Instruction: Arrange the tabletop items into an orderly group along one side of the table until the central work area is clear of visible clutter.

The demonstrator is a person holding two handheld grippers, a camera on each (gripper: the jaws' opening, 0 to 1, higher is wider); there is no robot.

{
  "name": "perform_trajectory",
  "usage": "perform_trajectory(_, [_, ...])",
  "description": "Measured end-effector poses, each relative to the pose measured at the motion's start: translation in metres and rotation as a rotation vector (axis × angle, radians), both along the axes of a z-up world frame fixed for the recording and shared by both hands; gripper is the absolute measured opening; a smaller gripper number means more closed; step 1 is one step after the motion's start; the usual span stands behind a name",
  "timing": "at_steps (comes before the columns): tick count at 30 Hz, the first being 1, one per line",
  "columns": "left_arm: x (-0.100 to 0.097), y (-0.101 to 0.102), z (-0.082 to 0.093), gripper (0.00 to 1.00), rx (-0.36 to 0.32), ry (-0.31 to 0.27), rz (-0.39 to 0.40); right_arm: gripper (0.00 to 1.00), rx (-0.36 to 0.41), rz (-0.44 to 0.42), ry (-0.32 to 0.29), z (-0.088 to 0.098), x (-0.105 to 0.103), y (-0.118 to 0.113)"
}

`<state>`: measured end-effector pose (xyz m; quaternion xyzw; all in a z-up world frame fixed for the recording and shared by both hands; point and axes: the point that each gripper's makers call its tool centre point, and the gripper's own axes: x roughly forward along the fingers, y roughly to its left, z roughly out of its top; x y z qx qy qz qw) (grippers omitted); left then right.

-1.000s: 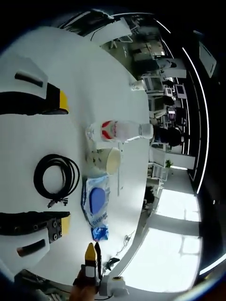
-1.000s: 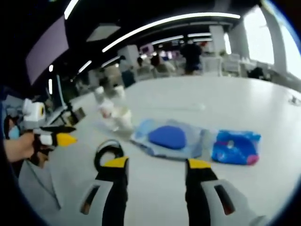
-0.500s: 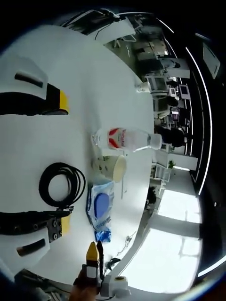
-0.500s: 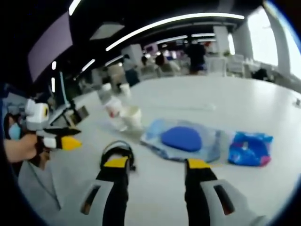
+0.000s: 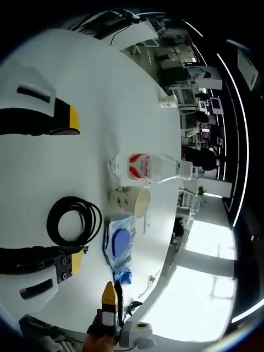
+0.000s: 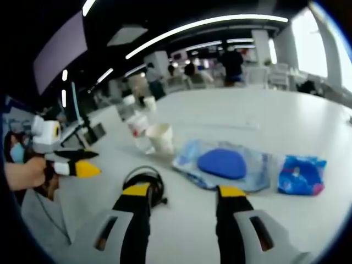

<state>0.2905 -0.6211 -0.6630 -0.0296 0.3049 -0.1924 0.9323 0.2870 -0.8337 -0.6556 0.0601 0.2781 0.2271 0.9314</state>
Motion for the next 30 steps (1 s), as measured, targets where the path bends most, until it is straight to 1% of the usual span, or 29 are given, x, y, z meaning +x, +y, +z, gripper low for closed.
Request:
perform_trajectory(6, [0.001,-0.003,-0.010,0.82,-0.003,0.017,-0.005,0.43,0.002,0.010,0.002,-0.002,0.002,0.005])
perform_trajectory(12, [0.003,-0.007,-0.018,0.81,-0.004,0.030,-0.008,0.43,0.005,0.027,0.013,-0.008,0.004,0.013])
perform_trajectory(16, [0.007,-0.008,-0.023,0.80,0.008,0.032,-0.007,0.43,0.010,0.041,0.022,-0.012,0.005,0.023])
perform_trajectory(18, [0.008,-0.010,-0.027,0.80,0.000,0.043,-0.010,0.43,0.016,0.048,0.024,-0.014,0.006,0.029])
perform_trajectory(22, [0.009,-0.013,-0.032,0.79,0.008,0.052,-0.016,0.43,0.022,0.064,0.032,-0.018,0.009,0.041])
perform_trajectory(30, [0.013,-0.016,-0.044,0.77,0.007,0.071,-0.017,0.43,0.029,0.083,0.050,-0.029,0.015,0.053])
